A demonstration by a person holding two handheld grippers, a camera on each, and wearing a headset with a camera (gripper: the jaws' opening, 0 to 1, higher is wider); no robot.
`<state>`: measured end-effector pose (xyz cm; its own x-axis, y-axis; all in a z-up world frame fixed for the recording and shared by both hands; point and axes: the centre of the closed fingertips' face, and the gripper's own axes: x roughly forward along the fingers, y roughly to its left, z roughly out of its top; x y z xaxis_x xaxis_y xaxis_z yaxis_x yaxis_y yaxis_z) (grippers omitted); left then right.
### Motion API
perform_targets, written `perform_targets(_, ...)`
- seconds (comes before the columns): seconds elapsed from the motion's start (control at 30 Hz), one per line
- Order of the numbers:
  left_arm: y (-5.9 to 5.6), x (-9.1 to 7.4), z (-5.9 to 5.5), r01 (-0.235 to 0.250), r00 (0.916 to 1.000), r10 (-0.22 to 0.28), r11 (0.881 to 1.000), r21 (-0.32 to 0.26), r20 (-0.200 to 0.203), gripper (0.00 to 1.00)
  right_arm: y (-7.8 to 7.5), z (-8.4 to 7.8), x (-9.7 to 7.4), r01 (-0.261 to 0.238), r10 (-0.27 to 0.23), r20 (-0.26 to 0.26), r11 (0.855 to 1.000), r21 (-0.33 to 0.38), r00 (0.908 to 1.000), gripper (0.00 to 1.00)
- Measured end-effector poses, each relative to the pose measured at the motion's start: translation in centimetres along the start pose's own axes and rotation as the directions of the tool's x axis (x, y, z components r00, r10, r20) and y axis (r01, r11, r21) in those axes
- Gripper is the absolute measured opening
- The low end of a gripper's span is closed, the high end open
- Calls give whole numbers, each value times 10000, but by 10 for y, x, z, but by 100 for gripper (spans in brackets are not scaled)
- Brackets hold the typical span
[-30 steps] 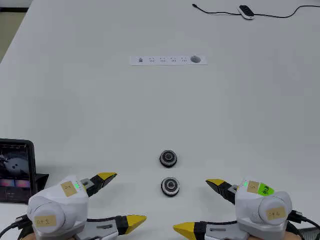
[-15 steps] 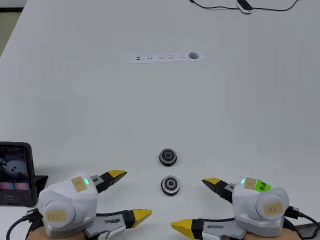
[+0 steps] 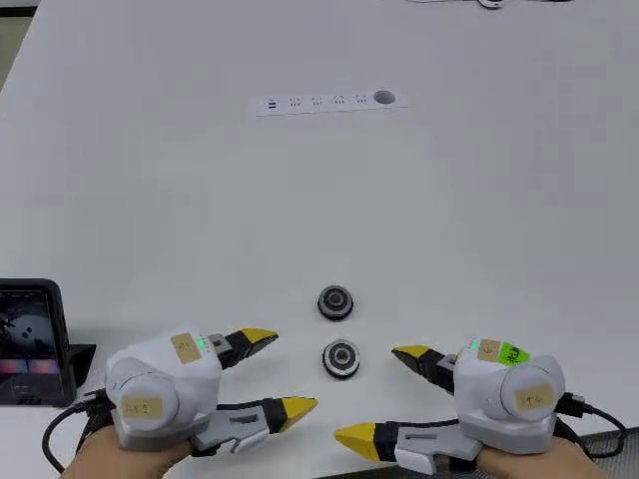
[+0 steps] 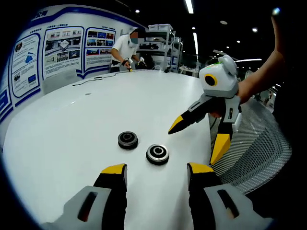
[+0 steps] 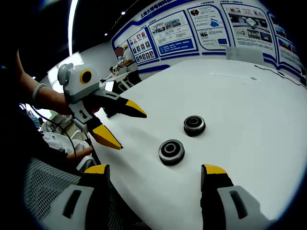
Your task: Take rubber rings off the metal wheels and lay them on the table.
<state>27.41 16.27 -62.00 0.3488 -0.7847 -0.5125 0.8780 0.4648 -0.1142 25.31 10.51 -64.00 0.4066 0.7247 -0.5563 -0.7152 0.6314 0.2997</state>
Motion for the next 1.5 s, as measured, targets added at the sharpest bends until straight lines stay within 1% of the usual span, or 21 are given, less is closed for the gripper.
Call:
perform_targets(0.27, -4, 8, 3, 219, 9997, -216, 9995, 210, -134, 45, 2, 1, 2, -100, 96, 148, 9996, 267, 9998, 78)
perform_targets(0.47, -3, 15, 6, 321, 9992, -312, 9988, 383, -231, 38, 1, 3, 2, -149, 136, 249, 9986, 514, 9996, 76)
perform_targets(0.57, -3, 18, 6, 366, 9989, -352, 9983, 443, -312, 37, 1, 2, 3, -188, 170, 285, 9978, 636, 9994, 75)
perform_targets(0.73, -5, 24, 8, 534, 9977, -498, 9954, 791, -470, 33, 1, 4, 3, -278, 231, 459, 9942, 1041, 9987, 73)
perform_targets(0.77, -5, 25, 8, 568, 9971, -520, 9944, 896, -552, 32, 1, 4, 3, -286, 234, 477, 9933, 1119, 9986, 73)
perform_targets(0.97, -5, 32, 9, 714, 9956, -641, 9912, 1119, -678, 29, 1, 3, 4, -348, 293, 463, 9916, 1245, 9985, 71)
perform_targets(1.23, -4, 39, 8, 823, 9934, -707, 9880, 1307, -908, 25, 1, 1, 5, -390, 326, 491, 9898, 1368, 9983, 71)
perform_targets(1.3, -4, 41, 6, 853, 9920, -710, 9865, 1399, -1042, 23, 1, 1, 5, -426, 359, 496, 9890, 1415, 9981, 71)
perform_targets(1.37, -4, 43, 5, 884, 9909, -716, 9848, 1498, -1141, 22, 1, 1, 6, -456, 380, 533, 9880, 1479, 9979, 71)
perform_targets(1.5, -5, 47, 6, 939, 9898, -748, 9827, 1599, -1213, 20, 1, 4, 6, -493, 377, 701, 9839, 1716, 9968, 70)
